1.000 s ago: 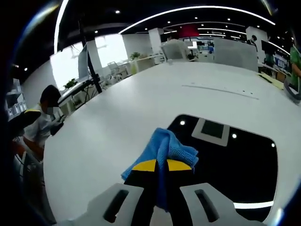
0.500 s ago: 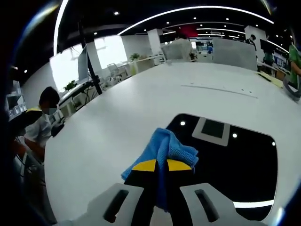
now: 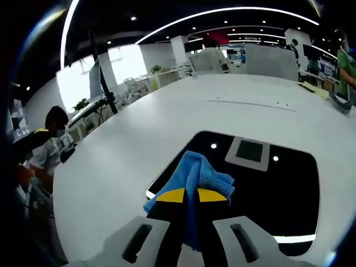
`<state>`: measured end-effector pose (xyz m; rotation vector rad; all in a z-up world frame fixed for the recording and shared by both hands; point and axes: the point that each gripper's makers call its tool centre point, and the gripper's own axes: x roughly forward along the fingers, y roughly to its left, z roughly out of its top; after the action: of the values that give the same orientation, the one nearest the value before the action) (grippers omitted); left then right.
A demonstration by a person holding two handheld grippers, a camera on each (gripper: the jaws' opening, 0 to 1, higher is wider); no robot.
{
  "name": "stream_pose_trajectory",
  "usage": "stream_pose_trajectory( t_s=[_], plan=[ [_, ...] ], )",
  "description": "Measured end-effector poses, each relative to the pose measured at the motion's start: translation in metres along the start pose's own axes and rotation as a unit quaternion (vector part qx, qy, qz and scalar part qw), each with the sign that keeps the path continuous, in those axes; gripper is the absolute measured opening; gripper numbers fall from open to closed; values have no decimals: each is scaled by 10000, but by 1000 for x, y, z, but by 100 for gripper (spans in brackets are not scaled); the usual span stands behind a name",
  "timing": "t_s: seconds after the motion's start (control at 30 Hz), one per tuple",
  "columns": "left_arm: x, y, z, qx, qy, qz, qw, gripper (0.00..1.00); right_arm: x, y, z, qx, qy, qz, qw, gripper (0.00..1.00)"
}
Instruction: Wipe the mirror surface with the cleaning cloth until all visible marks leave the cleaned area.
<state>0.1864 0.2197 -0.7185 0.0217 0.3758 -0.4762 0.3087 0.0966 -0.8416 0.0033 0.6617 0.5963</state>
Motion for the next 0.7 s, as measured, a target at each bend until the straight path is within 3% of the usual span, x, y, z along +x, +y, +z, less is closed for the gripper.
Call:
stream_pose_trajectory(
  t_s=[0.7],
  plan=[
    [3,-8,1,56,18,-105,9999,84,-20,-25,-8,260,-103,-188,9994,1]
  ],
)
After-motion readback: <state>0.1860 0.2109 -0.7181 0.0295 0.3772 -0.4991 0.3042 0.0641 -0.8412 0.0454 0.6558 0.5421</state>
